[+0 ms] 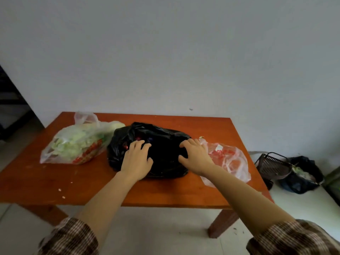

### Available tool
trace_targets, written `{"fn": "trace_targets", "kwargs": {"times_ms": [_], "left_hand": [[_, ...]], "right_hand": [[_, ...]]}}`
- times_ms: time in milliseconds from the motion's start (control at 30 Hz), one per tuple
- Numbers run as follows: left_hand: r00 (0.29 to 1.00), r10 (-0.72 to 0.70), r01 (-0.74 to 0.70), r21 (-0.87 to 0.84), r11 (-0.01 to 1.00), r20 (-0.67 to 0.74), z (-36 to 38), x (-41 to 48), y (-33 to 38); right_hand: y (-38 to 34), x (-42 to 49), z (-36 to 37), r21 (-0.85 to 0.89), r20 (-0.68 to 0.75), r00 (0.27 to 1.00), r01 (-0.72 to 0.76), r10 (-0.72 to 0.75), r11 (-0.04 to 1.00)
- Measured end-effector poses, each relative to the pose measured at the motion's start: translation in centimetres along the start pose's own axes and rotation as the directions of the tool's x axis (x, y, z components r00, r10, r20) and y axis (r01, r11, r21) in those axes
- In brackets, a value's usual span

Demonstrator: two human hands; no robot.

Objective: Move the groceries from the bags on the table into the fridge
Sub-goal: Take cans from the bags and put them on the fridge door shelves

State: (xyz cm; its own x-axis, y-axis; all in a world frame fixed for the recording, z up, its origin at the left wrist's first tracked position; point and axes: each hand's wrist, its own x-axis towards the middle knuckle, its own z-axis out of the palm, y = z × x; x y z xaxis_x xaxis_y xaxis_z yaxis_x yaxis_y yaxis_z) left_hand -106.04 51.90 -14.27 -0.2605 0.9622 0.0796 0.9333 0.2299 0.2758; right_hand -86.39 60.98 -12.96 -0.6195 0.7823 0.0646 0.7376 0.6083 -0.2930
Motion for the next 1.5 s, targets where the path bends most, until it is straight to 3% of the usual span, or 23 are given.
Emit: {"fn": "trace_targets", "kwargs": {"times_ms": [200,333,500,733,867,967,1233,1500], "left_hand": [[0.981,0.111,-0.149,0.252,0.956,0.159,2.4,6.6,-6.1],[0.946,0.172,-0.261,0.334,0.906,0.275,3.8,11.7,-9.7],[0.887,0.19,-0.349,0.342,0.873,0.421,4.4,18.0,-14.3],[0.864,0.249,-0.375,0.231,0.898,0.437,5.1,24.4,-19.1],[0.865,0.166,-0.219,0.059,0.974,0.474,6.1,25.8,-19.1],[0.854,0.183,-0.259,0.093,0.961,0.488,7.2,26.3,-18.2],[0.779,0.419,-0.591,0.323,0.739,0.466,7.9,28.0,-18.3],[0.553,0.625,-0.831,0.312,0.461,0.551,9.7,30.6,-17.8]], "right_hand": [[-1.4,8.9,4.2,-0.198,0.143,0.982,0.153,-0.126,0.968],[-2.5,14.8,6.9,-0.437,0.263,0.926,0.364,-0.27,0.823],[-3.1,22.1,10.5,-0.515,0.447,0.838,0.528,-0.315,0.675],[-1.7,29.1,12.6,-0.499,0.451,0.888,0.33,-0.084,0.801],[-1.1,30.7,13.5,-0.492,0.517,0.855,0.33,-0.034,0.805],[-1.0,31.3,14.4,-0.509,0.537,0.843,0.331,-0.007,0.795],[-0.9,30.9,15.4,-0.489,0.499,0.866,0.266,0.016,0.831],[-0.7,28.8,14.6,-0.46,0.517,0.855,0.249,0.029,0.852]]}}
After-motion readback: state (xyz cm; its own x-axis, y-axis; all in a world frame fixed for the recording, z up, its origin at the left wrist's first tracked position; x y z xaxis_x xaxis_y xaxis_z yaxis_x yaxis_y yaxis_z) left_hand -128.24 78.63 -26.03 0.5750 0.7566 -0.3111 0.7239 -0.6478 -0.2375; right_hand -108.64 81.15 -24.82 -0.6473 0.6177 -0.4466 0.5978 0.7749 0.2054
